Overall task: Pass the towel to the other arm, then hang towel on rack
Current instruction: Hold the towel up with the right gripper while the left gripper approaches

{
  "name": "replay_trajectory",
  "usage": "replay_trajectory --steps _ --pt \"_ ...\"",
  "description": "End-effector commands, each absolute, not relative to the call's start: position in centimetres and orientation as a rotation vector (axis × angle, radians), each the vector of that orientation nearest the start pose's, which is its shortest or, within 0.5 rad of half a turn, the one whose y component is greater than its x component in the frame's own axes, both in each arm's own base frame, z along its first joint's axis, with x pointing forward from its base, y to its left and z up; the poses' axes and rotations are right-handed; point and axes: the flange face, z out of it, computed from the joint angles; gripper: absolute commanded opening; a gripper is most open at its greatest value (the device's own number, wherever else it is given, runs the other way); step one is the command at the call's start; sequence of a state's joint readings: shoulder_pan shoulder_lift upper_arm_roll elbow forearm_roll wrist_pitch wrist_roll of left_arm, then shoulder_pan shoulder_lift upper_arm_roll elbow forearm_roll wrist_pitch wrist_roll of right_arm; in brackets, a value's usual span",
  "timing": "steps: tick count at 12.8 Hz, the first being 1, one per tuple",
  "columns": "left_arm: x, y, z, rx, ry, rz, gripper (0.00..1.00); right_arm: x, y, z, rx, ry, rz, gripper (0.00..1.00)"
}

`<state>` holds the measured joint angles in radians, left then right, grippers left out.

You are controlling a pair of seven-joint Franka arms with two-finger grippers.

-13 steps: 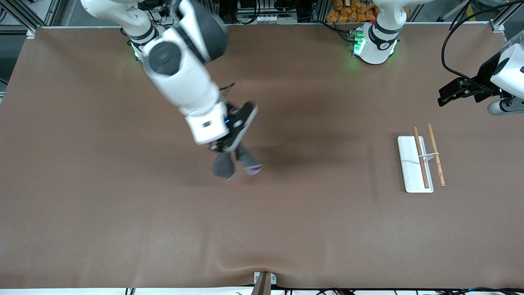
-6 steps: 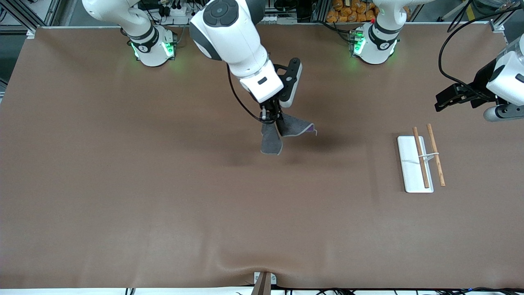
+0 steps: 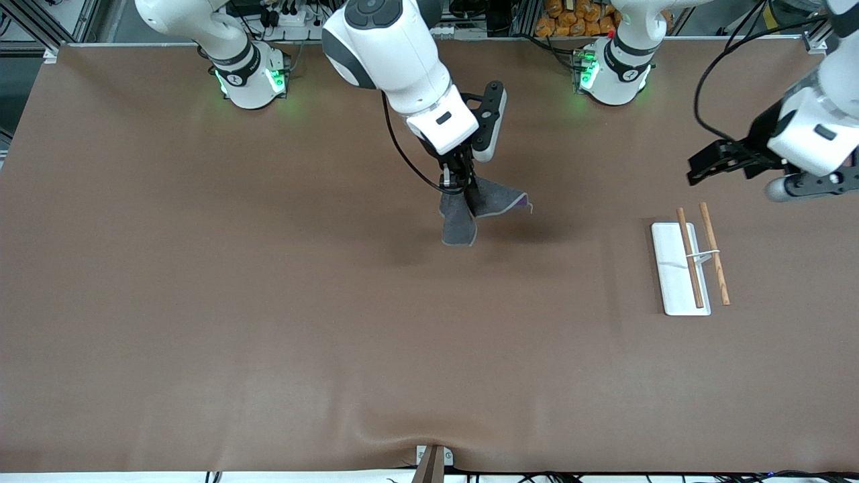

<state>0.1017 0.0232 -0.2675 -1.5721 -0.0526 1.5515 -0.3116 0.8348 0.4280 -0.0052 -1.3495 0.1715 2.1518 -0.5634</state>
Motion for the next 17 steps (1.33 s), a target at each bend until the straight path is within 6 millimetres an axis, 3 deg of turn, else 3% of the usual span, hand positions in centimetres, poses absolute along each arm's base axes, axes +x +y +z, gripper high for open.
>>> replay_trajectory --steps 1,4,8,13,17 --pt "56.5 -12.6 60.5 -3.210 -0.320 0.106 1.00 48.0 53.7 52.5 -2.274 -1.783 -0.531 0.00" --pt "57.6 -15.8 59.4 -3.224 -0.416 0.117 1.00 48.1 53.6 52.9 -2.273 -1.769 -0.561 0.00" --pt "58.4 -20.8 56.1 -3.230 -0.687 0.224 1.00 48.2 53.7 53.0 -2.269 -1.764 -0.577 0.00" --pt "58.1 -24.0 52.4 -3.034 -1.216 0.431 1.00 48.2 53.7 52.8 -2.271 -1.766 -0.574 0.00" --pt "57.2 -25.2 50.1 -2.841 -1.475 0.524 1.00 48.2 53.7 52.7 -2.272 -1.765 -0.571 0.00"
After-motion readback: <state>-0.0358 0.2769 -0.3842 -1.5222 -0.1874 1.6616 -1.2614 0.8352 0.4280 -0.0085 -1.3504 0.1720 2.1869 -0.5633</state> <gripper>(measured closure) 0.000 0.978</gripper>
